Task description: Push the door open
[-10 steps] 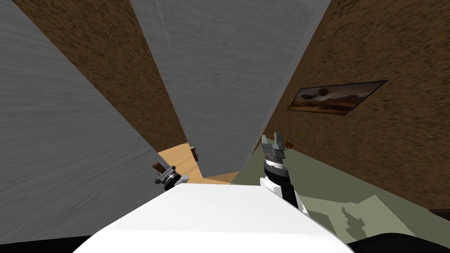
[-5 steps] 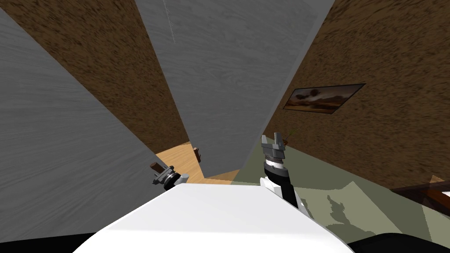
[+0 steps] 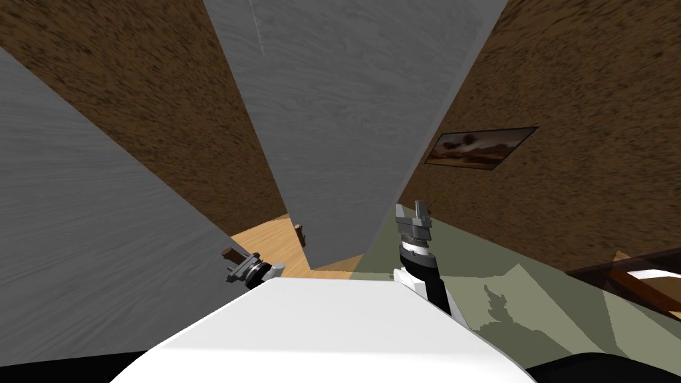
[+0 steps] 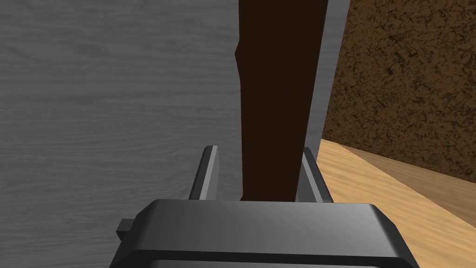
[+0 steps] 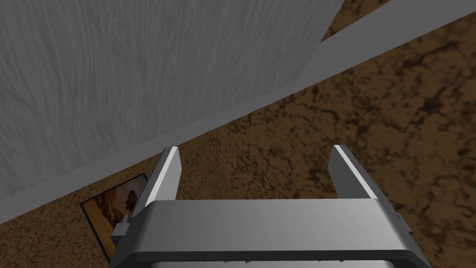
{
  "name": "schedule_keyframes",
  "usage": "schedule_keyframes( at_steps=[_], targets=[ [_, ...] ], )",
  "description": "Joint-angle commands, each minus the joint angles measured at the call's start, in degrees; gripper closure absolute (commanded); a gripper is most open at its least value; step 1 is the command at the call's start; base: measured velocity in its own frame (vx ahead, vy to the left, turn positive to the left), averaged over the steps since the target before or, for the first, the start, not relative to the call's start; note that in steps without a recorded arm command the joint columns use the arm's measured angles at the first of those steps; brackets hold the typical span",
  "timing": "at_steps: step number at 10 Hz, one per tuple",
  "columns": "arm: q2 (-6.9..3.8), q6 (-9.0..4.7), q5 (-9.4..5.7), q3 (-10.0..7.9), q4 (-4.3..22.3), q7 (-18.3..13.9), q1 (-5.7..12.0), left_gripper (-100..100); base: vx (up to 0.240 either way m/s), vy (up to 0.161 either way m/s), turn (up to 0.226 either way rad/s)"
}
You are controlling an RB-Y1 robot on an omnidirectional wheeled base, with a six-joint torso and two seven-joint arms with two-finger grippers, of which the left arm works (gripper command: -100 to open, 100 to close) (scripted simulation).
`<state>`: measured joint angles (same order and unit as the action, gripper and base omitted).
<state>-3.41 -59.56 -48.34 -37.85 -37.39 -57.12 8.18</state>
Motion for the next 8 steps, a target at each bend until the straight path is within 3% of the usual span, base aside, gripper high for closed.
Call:
schedule_keyframes(
  at_steps=[1, 2, 5, 8],
  targets=[
    [-0.41, -1.47, -0.92, -1.74, -1.2, 0.9, -1.18, 100, 0.019, 0.095, -0.07],
    [-0.49, -2.08, -1.24, -2.21, -1.0, 1.0, -0.96, 100, 0.004, 0.118, -0.09],
    [-0.49, -2.08, -1.24, -2.21, -1.1, 1.0, -0.96, 100, 0.003, 0.029, -0.008],
    [-0.73, -3.98, -2.25, -3.63, -0.4, 1.5, -0.29, 100, -0.009, 0.054, -0.066]
  ],
)
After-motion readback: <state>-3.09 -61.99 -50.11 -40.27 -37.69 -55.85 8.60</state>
